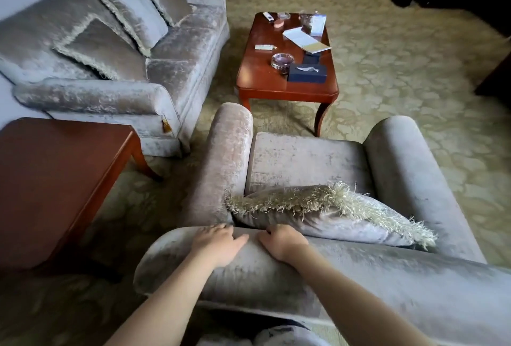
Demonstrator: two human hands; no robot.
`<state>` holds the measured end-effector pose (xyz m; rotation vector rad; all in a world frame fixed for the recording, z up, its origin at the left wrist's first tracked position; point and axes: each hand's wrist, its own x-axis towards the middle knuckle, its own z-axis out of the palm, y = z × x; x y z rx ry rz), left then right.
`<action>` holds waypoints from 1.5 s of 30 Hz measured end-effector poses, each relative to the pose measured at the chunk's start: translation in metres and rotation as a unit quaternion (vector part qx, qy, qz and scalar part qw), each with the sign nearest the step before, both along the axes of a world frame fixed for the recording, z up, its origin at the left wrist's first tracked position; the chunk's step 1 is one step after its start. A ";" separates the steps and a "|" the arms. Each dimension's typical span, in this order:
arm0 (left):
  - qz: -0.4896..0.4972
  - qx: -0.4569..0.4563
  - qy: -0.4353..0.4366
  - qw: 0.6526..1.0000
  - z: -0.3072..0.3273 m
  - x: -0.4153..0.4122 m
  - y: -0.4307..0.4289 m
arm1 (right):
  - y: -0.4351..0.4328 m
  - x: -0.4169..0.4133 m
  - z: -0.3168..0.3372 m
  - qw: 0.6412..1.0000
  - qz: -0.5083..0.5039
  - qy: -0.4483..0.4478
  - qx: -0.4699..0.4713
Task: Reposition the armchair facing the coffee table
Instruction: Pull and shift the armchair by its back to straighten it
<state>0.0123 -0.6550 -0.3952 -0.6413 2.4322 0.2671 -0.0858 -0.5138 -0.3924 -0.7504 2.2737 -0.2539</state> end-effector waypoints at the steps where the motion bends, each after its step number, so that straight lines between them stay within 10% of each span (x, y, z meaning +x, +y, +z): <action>1: 0.002 0.000 -0.001 1.000 0.000 0.000 0.000 | 0.007 0.001 0.001 1.000 0.001 0.004 -0.004; 11: 0.039 0.033 -0.078 0.996 0.009 -0.033 0.030 | 0.147 -0.041 0.016 0.997 -0.020 0.067 0.026; 23: -0.055 0.084 -0.018 0.995 -0.001 -0.163 0.294 | 0.342 -0.180 -0.018 0.991 -0.097 -0.044 0.079; 45: -0.009 0.098 -0.083 0.992 -0.036 -0.277 0.393 | 0.390 -0.237 -0.005 0.987 0.149 -0.045 0.037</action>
